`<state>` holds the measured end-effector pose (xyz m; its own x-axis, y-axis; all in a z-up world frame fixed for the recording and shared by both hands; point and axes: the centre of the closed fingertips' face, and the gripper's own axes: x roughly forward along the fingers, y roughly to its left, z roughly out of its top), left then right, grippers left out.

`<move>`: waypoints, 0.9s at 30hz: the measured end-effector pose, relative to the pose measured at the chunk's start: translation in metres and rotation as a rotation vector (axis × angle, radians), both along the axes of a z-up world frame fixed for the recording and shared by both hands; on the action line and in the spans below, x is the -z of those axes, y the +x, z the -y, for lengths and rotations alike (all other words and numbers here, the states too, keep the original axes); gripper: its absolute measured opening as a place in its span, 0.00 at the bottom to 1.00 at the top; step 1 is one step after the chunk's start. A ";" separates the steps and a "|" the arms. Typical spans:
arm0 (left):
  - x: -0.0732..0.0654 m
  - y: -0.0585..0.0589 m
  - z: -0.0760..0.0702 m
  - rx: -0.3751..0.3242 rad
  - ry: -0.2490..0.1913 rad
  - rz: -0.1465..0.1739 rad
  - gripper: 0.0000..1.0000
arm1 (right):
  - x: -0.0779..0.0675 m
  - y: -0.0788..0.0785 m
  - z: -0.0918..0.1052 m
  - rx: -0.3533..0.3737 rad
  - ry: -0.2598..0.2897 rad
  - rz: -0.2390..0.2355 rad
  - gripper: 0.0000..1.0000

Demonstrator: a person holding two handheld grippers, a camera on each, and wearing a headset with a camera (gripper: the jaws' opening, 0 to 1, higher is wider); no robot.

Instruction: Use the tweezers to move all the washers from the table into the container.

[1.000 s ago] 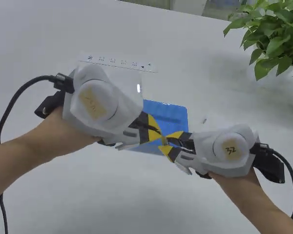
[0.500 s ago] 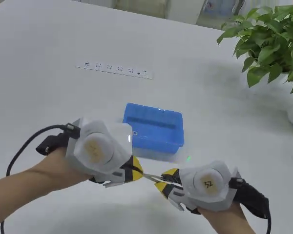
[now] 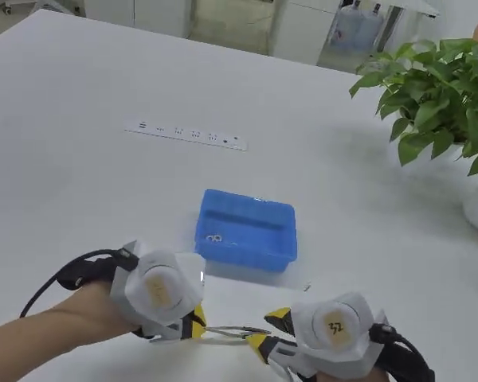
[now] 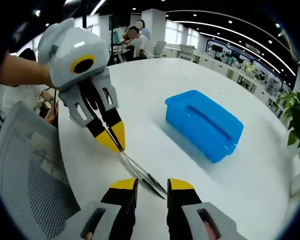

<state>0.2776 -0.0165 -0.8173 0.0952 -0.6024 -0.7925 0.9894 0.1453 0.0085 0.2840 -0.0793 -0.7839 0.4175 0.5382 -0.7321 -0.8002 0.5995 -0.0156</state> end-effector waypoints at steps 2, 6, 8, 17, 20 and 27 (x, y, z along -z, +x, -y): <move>0.003 0.002 0.000 -0.003 -0.002 0.013 0.00 | -0.010 -0.003 0.002 0.039 0.037 0.003 0.22; 0.007 0.003 -0.001 -0.043 0.014 0.014 0.00 | -0.019 -0.020 0.010 0.090 0.072 -0.009 0.27; 0.008 0.006 -0.004 -0.081 0.024 0.021 0.00 | -0.022 -0.025 0.013 0.101 0.079 -0.011 0.28; -0.034 0.020 -0.023 -0.384 -0.097 0.009 0.18 | -0.060 -0.010 0.017 0.217 0.192 0.065 0.41; -0.057 0.023 -0.032 -0.478 -0.160 0.039 0.24 | -0.069 -0.004 0.015 0.242 0.242 0.056 0.46; -0.111 0.026 -0.049 -0.694 -0.327 0.111 0.47 | -0.085 0.008 0.013 0.270 0.285 0.092 0.56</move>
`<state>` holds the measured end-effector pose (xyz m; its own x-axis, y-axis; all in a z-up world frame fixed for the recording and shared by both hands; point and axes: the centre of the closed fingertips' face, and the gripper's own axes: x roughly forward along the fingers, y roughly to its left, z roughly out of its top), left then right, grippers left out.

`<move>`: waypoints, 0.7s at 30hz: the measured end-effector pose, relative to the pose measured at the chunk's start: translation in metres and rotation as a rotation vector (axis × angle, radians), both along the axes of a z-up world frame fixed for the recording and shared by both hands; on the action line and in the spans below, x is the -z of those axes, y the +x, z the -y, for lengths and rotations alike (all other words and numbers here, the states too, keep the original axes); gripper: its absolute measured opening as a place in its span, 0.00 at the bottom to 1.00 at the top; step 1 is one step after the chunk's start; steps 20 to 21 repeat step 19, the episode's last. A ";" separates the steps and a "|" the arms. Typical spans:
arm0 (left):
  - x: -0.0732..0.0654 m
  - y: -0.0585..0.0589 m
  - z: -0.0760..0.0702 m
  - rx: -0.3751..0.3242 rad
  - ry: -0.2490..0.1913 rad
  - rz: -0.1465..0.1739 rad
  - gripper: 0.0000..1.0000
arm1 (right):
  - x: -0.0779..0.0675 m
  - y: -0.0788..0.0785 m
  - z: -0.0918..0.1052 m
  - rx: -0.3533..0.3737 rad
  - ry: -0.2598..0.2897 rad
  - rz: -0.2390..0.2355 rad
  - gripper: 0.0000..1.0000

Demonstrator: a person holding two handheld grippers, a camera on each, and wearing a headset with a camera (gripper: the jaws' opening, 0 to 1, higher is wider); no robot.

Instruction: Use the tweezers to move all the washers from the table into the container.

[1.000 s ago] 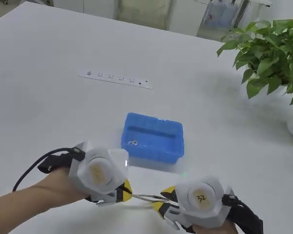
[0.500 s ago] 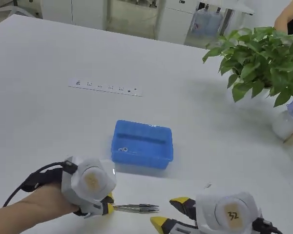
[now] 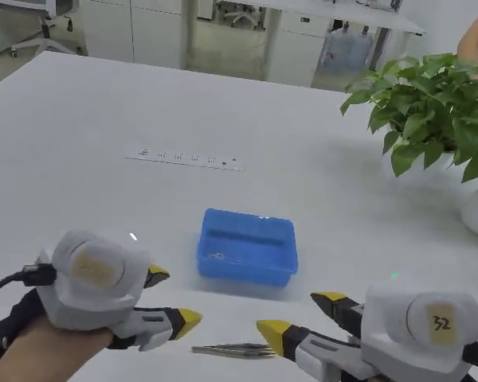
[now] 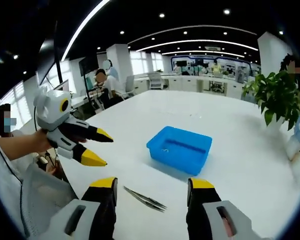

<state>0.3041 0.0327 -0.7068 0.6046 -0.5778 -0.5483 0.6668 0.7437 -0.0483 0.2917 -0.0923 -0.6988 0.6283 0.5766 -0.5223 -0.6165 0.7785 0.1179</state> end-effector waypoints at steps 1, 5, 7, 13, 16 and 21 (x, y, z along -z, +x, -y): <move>-0.002 -0.001 -0.002 -0.014 -0.005 -0.003 0.51 | -0.001 0.002 0.002 0.011 -0.008 0.013 0.60; -0.009 -0.002 -0.018 -0.124 -0.030 -0.008 0.67 | -0.005 0.007 0.008 0.038 -0.014 0.023 0.69; -0.016 -0.003 -0.026 -0.181 -0.067 0.006 0.72 | -0.004 0.006 0.009 0.040 -0.016 0.011 0.72; -0.020 -0.009 -0.042 -0.261 -0.091 -0.013 0.83 | 0.000 0.004 0.017 0.068 -0.035 0.014 0.79; -0.021 -0.009 -0.043 -0.281 -0.089 -0.005 0.89 | 0.000 0.006 0.022 0.106 -0.027 0.012 0.84; -0.019 -0.008 -0.044 -0.320 -0.082 -0.001 0.99 | -0.001 0.006 0.023 0.123 -0.013 0.009 0.89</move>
